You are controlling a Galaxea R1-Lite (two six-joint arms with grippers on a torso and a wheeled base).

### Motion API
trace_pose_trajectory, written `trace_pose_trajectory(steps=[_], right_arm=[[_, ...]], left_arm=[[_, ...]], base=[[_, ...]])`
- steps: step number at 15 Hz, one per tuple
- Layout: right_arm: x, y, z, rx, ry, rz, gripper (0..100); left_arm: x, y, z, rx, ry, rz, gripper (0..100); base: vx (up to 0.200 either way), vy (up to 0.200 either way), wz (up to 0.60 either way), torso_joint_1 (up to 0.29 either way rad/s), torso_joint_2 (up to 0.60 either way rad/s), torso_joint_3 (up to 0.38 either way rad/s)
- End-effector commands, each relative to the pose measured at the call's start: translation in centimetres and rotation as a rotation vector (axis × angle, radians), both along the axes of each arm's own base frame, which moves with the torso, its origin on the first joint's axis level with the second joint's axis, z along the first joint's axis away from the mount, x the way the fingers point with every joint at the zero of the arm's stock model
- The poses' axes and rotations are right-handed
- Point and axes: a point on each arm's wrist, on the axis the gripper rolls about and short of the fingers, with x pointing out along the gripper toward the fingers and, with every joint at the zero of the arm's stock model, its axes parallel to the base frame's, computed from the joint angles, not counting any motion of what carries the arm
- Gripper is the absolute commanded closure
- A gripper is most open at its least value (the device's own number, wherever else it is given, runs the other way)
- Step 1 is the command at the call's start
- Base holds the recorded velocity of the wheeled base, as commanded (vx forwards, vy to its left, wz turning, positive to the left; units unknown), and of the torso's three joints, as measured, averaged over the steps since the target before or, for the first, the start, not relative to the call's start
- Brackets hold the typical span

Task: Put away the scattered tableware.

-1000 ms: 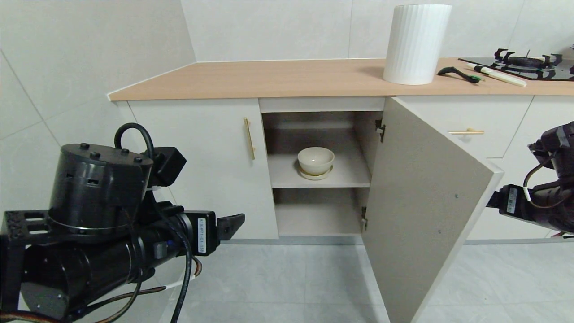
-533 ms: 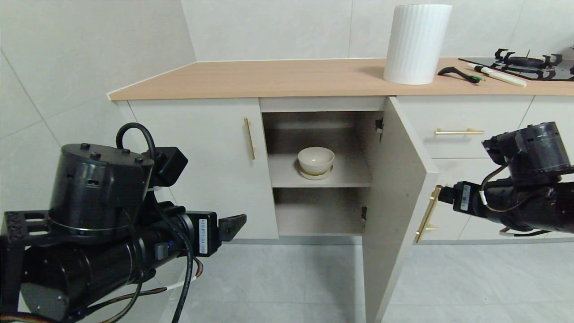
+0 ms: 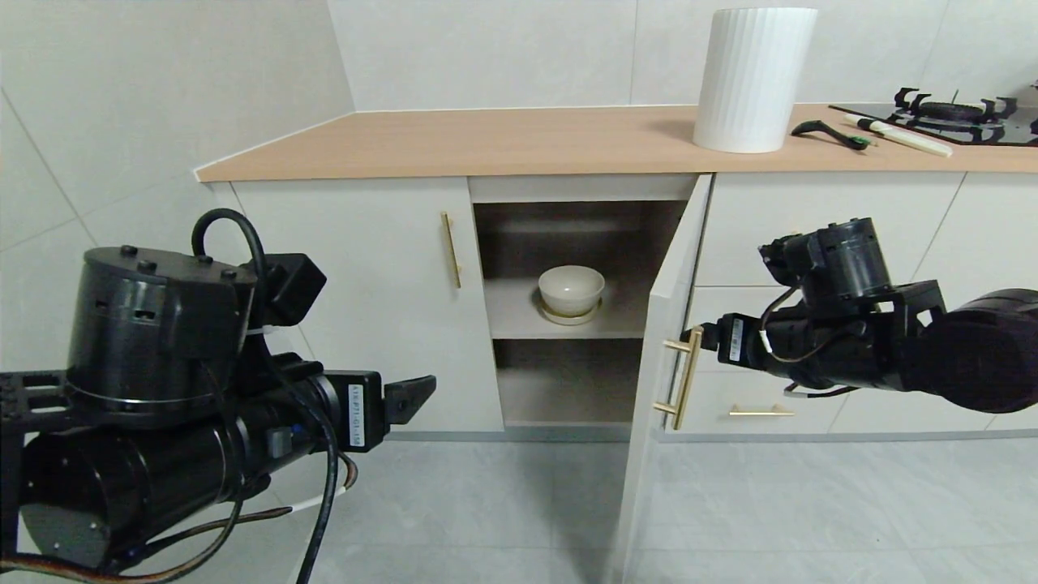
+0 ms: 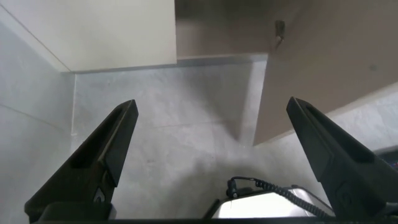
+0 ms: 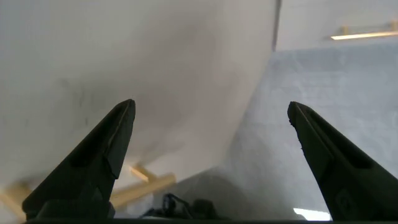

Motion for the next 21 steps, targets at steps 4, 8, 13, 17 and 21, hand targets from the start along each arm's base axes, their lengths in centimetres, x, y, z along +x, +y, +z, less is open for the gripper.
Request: trace_pose_trajectory(steps=[4,8,13,17,21], right_arm=[[1.9,3.1,-2.2,0.021,0.001,0.05,0],[2.4,4.1,-3.3,0.055,0.009,0.044,0],[2.7,4.6,-3.9,0.077,0.0,0.039,0],[3.5,5.9,-5.0,0.134,-0.044,0.036,0],[4.5,7.4,-6.1,0.179,-0.103,0.003,0]], left_arm=[[-0.2,0.2,0.3,-0.008,-0.013,0.003,0],[-0.1,0.2,0.2,-0.004,-0.007,0.005,0],[-0.3,0.3,0.1,-0.003,-0.004,0.004,0],[-0.3,0.3,0.0,-0.003,-0.003,0.005,0],[-0.2,0.2,-0.1,0.0,0.001,0.005,0]], base=[[0.0,0.0,0.0,0.0,0.0,0.0],[0.0,0.0,0.0,0.0,0.0,0.0],[0.04,0.0,0.0,0.001,0.0,0.001],[0.2,0.0,0.0,0.001,0.0,0.006],[0.2,0.0,0.0,0.002,0.0,0.001]])
